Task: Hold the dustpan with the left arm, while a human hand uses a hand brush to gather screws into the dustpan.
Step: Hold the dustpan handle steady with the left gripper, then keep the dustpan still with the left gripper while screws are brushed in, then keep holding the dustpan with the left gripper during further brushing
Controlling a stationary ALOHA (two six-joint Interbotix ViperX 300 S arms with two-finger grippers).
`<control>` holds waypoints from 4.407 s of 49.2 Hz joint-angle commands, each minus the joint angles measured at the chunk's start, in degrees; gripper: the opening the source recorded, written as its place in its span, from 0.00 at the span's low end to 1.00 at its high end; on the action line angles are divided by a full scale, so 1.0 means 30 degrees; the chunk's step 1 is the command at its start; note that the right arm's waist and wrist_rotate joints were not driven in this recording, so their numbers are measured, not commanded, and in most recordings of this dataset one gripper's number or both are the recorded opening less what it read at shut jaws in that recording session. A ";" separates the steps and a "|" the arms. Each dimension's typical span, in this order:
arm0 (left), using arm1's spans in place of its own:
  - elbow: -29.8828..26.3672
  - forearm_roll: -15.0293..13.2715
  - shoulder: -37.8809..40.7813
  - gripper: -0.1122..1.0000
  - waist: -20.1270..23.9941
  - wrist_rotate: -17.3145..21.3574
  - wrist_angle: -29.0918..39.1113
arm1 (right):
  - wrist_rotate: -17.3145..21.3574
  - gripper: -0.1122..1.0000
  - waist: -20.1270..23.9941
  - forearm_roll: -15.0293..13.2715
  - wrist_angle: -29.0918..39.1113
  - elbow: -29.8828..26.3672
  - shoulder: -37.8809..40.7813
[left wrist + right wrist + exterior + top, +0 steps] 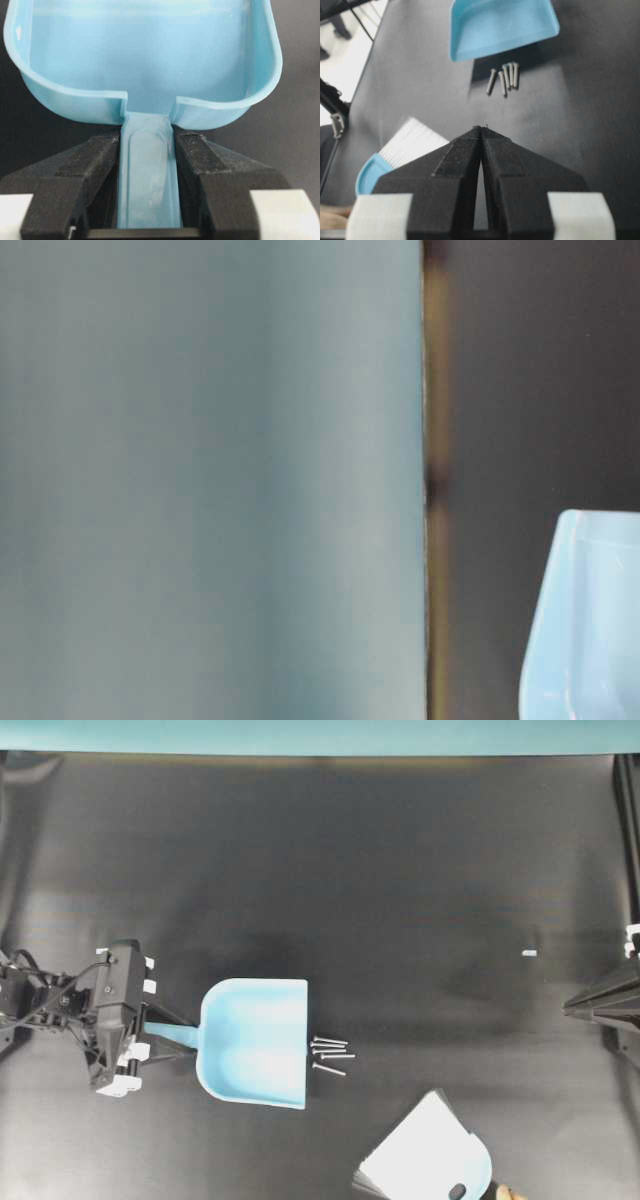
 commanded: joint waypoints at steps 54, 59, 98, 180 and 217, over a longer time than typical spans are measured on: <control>-0.0732 0.0059 0.0322 0.37 -0.0117 0.0059 0.1875 | 0.0000 0.10 0.0000 0.0029 -0.0205 -0.0088 0.0059; -0.0762 0.0088 0.0703 0.37 -0.0176 0.0029 0.1904 | 0.0000 0.10 0.0000 0.0029 -0.0205 -0.0088 0.0059; -0.0674 0.0059 0.1055 0.37 -0.0176 0.0029 0.1816 | 0.0029 0.10 0.0000 0.0029 -0.0205 -0.0088 0.0059; -0.0205 0.0088 0.2520 0.37 0.0352 0.0996 -0.2520 | 0.0029 0.10 0.0000 0.0029 -0.0176 -0.0088 0.0029; 0.0322 0.0088 0.4453 0.37 0.0879 0.1025 -0.1875 | 0.0029 0.10 0.0000 0.0029 -0.0176 -0.0088 0.0029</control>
